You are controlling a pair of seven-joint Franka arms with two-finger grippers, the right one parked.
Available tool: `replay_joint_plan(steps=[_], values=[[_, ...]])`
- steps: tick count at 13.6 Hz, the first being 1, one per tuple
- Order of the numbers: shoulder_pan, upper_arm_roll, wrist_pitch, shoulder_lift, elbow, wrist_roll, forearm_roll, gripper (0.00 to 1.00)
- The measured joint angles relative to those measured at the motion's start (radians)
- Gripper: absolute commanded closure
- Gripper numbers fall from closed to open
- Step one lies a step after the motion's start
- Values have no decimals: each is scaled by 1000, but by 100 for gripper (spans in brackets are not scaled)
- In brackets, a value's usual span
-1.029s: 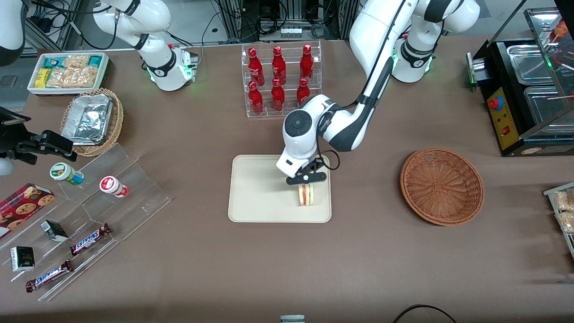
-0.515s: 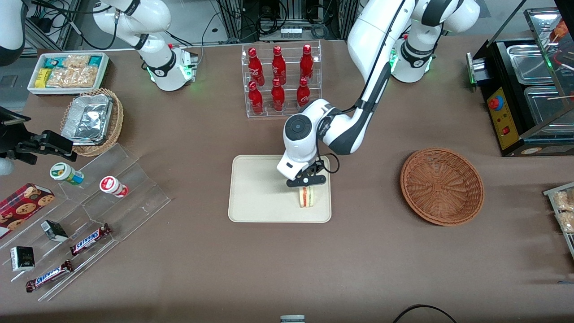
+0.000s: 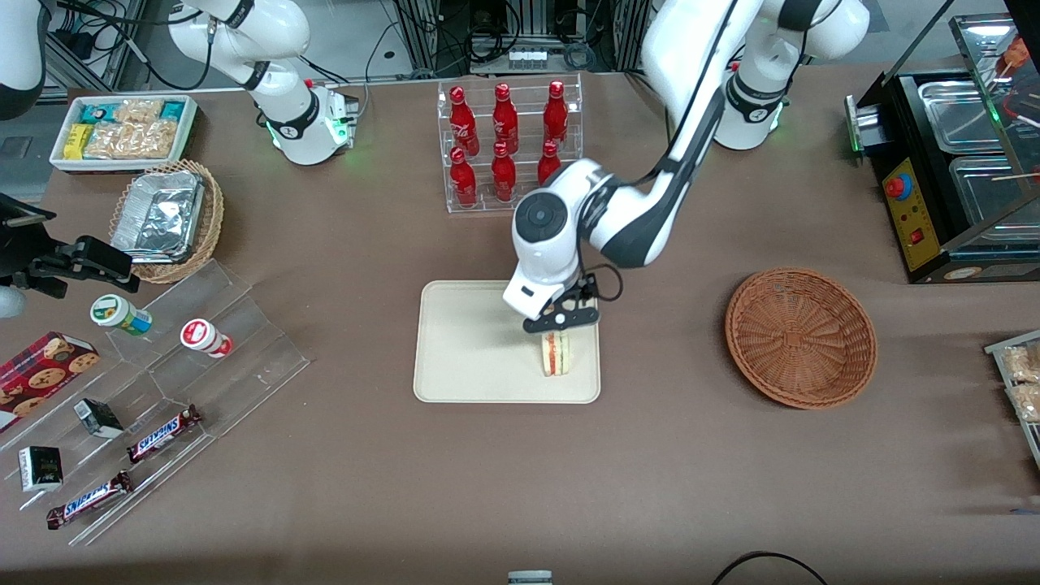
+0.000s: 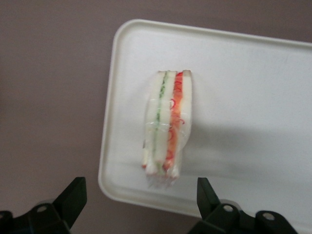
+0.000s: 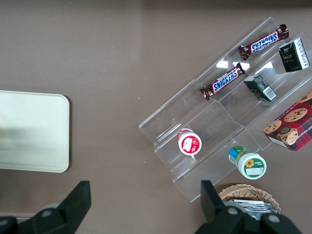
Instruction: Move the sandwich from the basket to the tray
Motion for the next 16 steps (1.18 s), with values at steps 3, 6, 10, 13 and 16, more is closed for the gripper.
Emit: replay_joint_plan(steps=[3,6,10,13,16], values=[[31,10,-89,-114,0,-2,0,0],[62,11,-165,-222,1,-2,0,0],[65,55,-314,-390,-4,-1,0,0],[68,123,-367,-479,-34,18,1,0],[123,153,-405,-542,-80,89,3,0]])
